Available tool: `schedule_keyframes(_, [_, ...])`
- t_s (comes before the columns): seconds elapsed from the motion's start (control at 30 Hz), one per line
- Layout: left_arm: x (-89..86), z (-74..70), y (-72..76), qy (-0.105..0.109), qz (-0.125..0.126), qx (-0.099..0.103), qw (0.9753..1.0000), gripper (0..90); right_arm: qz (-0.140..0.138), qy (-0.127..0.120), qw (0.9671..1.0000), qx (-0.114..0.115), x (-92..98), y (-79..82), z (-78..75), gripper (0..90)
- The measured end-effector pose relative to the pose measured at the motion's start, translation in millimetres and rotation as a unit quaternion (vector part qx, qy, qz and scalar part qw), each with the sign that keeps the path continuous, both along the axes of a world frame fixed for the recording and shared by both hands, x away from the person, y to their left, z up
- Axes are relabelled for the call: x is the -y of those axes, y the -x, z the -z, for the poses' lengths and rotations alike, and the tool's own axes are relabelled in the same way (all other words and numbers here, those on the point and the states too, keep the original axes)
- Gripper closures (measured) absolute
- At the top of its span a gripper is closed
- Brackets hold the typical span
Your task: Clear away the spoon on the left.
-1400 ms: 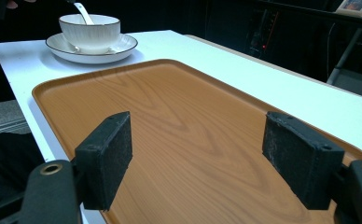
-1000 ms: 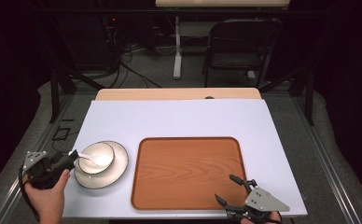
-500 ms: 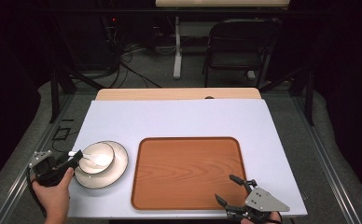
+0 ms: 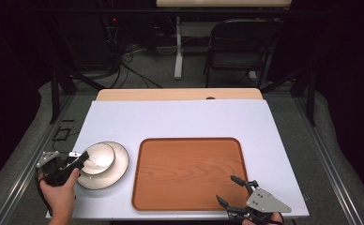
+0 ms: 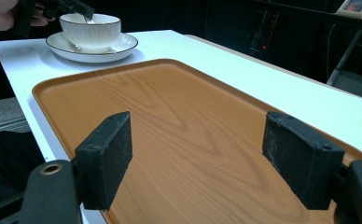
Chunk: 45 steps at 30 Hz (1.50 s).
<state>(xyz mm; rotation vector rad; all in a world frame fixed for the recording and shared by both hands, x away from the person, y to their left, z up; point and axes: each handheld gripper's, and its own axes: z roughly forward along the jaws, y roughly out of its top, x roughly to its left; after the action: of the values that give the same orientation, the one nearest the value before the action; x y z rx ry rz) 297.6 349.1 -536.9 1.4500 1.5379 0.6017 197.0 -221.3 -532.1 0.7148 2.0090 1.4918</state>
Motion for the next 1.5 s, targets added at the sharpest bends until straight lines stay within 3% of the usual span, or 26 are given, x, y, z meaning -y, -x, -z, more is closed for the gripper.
schedule_keyframes(0.47, [3.5,2.0,-2.9,0.005,0.021,0.006,0.9998,65.2,0.000,0.000,1.0000,-0.001,-0.7,-0.1,0.3,23.9])
schedule_keyframes(1.07, [-2.1,-6.0,3.8,0.014,0.007,0.034,0.9993,78.1,0.000,0.000,1.0000,-0.001,-0.8,-0.2,0.5,23.9])
schedule_keyframes(1.5, [3.1,-13.4,9.2,0.024,0.031,0.048,0.9981,84.9,-0.001,0.002,1.0000,0.000,-0.8,-0.1,0.3,23.9])
